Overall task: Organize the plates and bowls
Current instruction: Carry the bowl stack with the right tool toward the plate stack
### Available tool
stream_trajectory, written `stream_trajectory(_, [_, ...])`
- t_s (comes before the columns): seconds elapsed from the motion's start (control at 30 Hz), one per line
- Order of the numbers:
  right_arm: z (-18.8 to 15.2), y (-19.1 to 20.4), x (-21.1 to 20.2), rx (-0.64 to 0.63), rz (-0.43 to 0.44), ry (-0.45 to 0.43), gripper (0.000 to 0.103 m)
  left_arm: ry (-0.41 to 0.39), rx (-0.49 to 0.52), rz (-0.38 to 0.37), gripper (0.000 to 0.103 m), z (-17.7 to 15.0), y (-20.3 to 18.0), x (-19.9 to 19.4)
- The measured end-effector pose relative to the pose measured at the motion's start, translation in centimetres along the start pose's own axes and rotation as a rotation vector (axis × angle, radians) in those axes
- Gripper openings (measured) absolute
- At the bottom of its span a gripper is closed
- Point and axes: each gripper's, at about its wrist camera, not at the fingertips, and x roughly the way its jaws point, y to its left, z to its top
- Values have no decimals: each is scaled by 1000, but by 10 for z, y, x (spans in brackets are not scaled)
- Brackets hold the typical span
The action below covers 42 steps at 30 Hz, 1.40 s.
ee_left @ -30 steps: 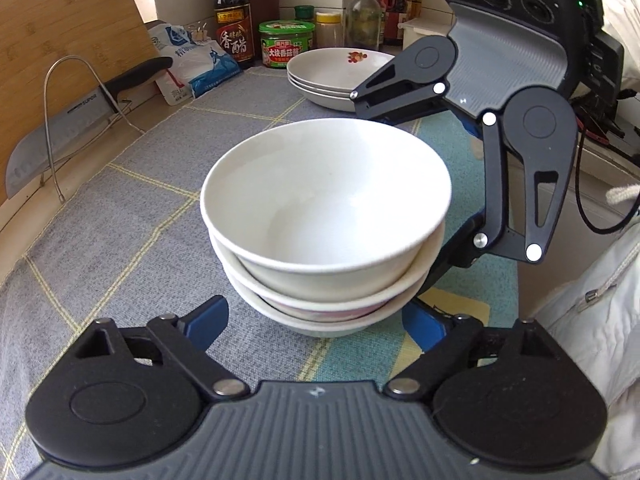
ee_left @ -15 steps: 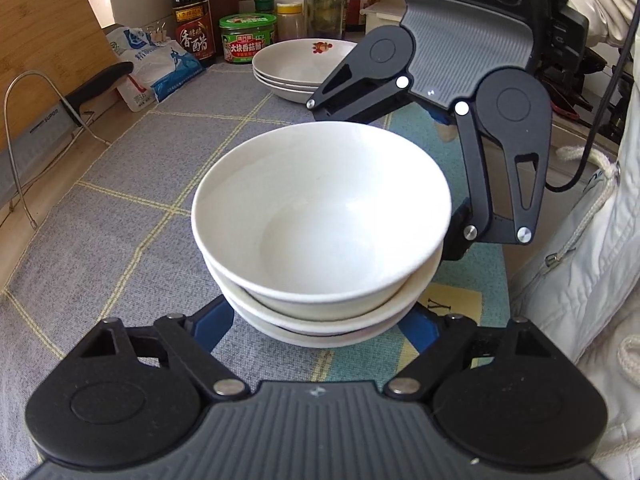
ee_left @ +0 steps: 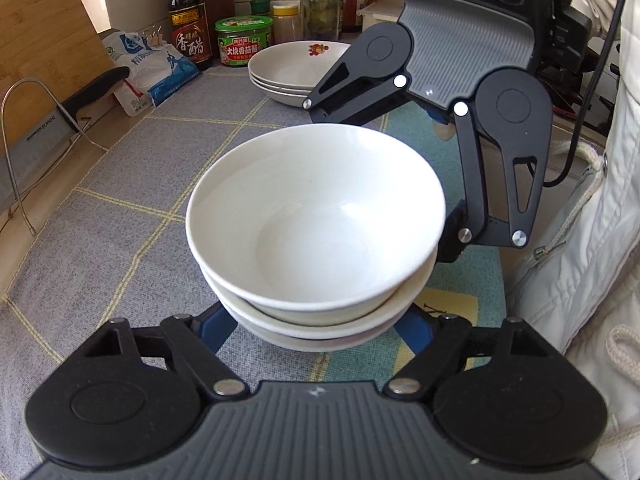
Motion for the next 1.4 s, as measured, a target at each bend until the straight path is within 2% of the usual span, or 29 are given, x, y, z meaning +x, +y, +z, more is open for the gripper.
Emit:
stream_trajectory(0.17, [-4,-5,-14,-8,-18,-9,85,-3,15,16,84,13,-3,1])
stream_trajectory(0.37, [-16,-22,-40,-9,-45,-20,85,-23,33,28,84,44,-7,12])
stream_trajectory(0.97, [-87,-112,-129,2,-147,-24,85,-79,96,58,84,164,-34,87])
stream_trajectory(1.2, [-110,-143,-143,40,-181,-23,85,-83,126,45,84,195,-33,117])
stream_trajectory(1.4, [-122,-167,-138,82,-197,-5,85,-79,118,31,84,208,-26,145])
